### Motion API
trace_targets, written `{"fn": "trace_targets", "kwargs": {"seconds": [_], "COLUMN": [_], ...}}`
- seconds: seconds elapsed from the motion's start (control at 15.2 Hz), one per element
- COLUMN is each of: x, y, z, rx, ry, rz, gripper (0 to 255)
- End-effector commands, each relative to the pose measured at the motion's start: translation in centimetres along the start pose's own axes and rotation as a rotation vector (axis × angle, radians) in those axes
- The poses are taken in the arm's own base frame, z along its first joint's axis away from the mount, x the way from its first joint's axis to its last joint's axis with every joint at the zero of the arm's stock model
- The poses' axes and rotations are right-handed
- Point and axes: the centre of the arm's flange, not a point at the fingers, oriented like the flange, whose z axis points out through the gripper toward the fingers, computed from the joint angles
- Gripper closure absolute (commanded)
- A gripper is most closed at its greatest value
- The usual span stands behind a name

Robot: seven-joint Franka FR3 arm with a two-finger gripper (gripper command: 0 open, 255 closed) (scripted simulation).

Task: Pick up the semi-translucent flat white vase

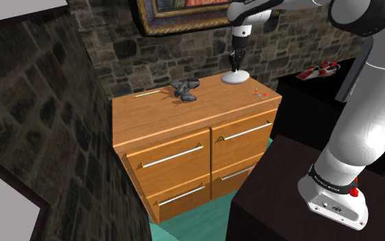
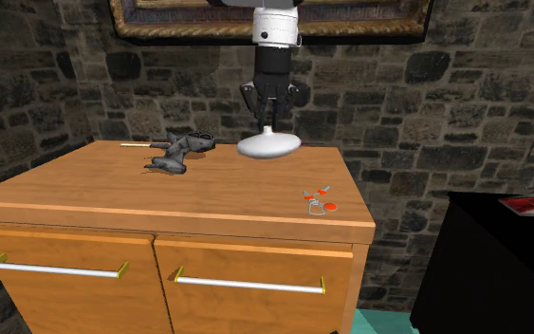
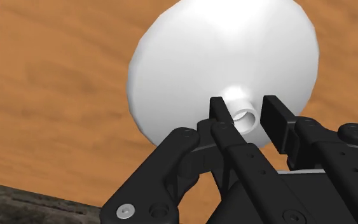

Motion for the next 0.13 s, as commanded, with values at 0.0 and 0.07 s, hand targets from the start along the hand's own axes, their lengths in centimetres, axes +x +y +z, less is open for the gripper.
{"fn": "trace_targets", "kwargs": {"seconds": [0.0, 0.07], "x": [0.06, 0.07], "y": [-0.01, -0.01], "z": [-0.49, -0.49], "rx": [0.000, 0.000], "ry": [0.000, 0.000], "rz": [0.000, 0.000], "gripper": [255, 255]}}
